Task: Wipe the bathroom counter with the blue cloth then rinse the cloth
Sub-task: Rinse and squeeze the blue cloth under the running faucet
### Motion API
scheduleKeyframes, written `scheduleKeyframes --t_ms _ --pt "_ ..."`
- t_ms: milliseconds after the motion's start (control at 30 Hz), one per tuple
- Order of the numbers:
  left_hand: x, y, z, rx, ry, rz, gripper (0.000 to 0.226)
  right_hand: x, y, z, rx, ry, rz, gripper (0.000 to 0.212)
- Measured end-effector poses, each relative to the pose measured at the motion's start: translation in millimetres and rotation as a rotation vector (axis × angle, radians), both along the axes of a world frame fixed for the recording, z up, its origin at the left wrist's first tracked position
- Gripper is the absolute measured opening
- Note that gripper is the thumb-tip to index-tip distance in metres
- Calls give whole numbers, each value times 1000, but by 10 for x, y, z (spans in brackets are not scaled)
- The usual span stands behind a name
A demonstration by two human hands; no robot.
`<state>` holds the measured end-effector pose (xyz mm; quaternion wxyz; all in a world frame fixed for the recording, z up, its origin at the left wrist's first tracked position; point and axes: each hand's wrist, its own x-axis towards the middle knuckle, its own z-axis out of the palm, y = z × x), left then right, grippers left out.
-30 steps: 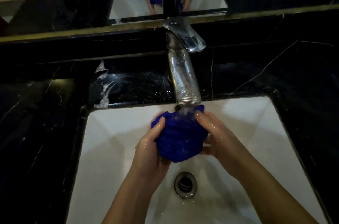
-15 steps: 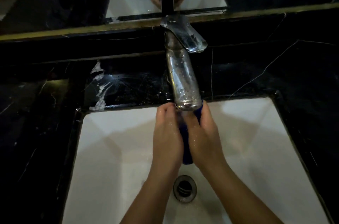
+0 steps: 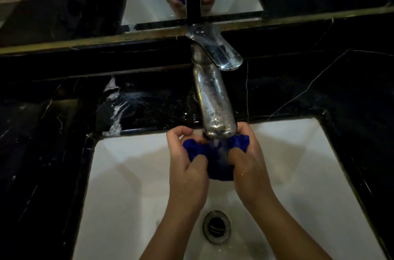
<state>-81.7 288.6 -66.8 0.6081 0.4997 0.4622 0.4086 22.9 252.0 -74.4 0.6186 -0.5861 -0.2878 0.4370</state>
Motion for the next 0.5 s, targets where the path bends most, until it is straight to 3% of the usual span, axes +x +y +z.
scheduleKeyframes --t_ms 100,267,500 --pt "3 -17 37 0 -46 -2 48 13 20 4 41 86 7 34" --pt "68 -15 78 45 26 35 28 2 2 10 85 125 0 33" --pt "34 -23 183 -25 62 -126 55 35 40 27 -30 40 54 34"
